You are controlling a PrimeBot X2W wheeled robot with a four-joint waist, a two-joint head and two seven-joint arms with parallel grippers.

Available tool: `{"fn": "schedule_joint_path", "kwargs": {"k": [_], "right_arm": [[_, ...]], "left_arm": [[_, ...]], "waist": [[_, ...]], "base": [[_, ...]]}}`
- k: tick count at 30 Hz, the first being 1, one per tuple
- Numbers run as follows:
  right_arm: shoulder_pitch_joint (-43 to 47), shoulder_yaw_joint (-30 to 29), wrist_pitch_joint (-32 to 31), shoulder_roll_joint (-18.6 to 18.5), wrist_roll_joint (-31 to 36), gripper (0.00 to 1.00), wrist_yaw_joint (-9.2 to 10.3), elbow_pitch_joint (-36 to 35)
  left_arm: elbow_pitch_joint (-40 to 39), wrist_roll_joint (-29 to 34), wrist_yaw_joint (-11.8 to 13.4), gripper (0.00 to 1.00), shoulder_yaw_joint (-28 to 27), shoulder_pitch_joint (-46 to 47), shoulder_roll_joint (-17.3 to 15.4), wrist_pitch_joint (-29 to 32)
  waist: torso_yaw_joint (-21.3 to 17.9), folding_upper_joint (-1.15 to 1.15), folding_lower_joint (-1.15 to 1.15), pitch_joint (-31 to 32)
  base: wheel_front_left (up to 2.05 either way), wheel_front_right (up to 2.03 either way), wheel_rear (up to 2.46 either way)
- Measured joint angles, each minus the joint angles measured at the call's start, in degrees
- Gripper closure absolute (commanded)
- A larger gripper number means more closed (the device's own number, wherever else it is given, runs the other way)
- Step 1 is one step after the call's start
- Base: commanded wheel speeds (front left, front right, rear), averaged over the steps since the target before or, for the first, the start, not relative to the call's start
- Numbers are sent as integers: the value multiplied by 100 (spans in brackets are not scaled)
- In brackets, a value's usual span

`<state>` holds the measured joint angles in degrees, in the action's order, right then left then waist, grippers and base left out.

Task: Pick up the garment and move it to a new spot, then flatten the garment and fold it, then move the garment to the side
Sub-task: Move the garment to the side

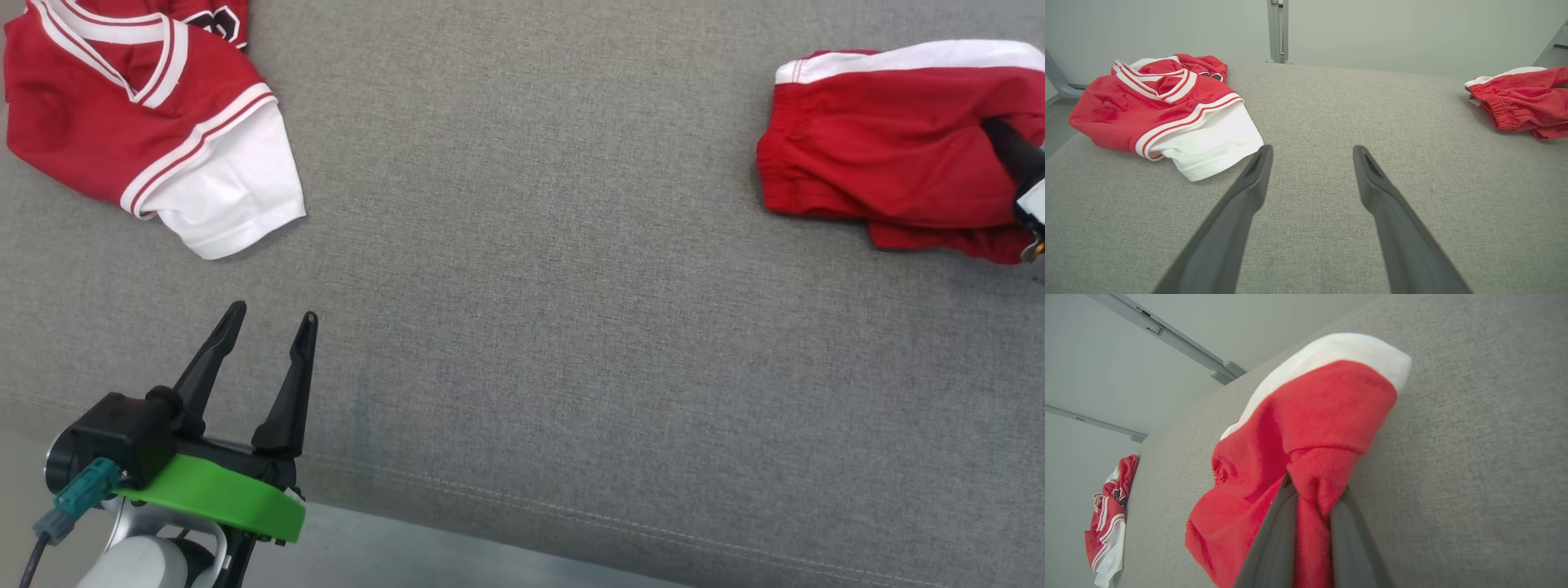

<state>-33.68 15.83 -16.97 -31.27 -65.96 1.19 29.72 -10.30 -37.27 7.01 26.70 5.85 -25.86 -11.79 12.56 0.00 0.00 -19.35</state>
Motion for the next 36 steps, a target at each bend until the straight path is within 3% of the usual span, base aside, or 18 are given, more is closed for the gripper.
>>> {"fn": "schedule_joint_path", "kwargs": {"k": [5, 18, 24, 36], "right_arm": [[-159, -9, -57, -168, 107, 100, 147, 31], [-198, -122, 107, -120, 149, 100, 194, 118], [-242, -354, 403, -331, 213, 100, 250, 201], [-432, -477, 907, -138, 313, 100, 345, 356]], "left_arm": [[-87, 0, 3, 0, -123, -1, -83, 70], [-225, -3, 4, 0, -432, -28, -201, 167], [-392, -1, 4, 0, -503, -45, -266, 243], [-665, 27, 4, 0, -656, -58, -361, 401]], "waist": [[-90, 0, 0, -129], [-581, 0, 0, -339], [-780, 0, 0, -471], [-1005, 0, 0, -931]], "base": [[0, 0, 0], [0, 0, 0], [0, 0, 0], [0, 0, 0]]}}
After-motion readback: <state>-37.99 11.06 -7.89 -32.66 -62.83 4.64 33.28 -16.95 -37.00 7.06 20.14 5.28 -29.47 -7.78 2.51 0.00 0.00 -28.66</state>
